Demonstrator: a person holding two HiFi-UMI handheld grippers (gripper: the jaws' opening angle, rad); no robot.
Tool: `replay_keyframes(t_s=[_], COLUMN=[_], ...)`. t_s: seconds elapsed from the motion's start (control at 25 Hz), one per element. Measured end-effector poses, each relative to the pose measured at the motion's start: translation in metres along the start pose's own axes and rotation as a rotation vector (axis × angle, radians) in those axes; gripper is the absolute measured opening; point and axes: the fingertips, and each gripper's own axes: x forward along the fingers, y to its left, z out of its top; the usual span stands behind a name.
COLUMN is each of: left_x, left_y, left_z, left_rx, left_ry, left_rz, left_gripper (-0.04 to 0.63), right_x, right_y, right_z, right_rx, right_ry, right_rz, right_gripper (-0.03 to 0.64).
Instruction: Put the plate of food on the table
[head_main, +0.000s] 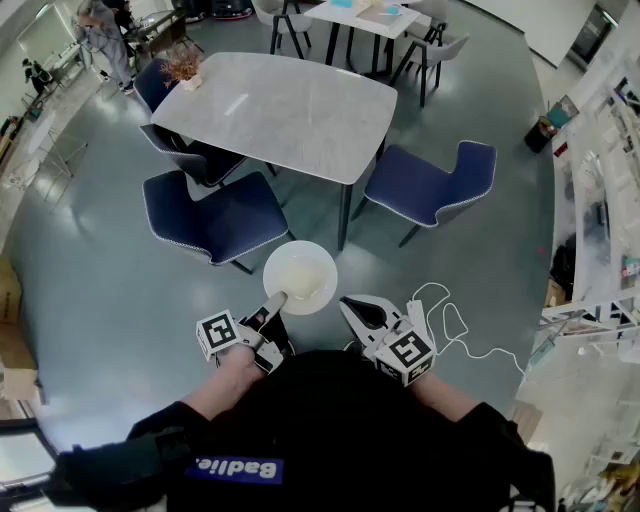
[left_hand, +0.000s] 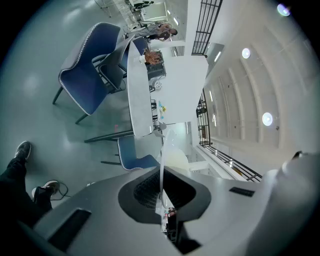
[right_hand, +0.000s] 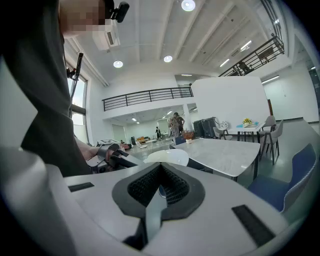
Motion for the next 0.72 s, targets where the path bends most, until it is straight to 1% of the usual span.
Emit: replay_keyframes(t_s=[0.32,0.56,0.72], left_x=[0.0011,0.0035,0.0069], left_y=[0.0031,0.0035,0.0007], left_z=[0.0,-0.0014,-0.001], left_rx=[-0.005,-0.012,-0.008], left_ry=[0.0,-0.009,-0.019], left_rz=[0.005,0.001,0.001], left_gripper=[0.011,0.011,0.011], right_x=[0.0019,0.0004,-0.004], right_y=[-0.0012,-0.0011,-0.0076], right_z=[-0.0015,-0.0013,0.002], right_rx=[-0.007,-0.011,-0.017], right_ry=[0.0,-0.007,-0.019], right_rz=[0.001,0.018,0.009], right_gripper=[0.009,0.009,0.009])
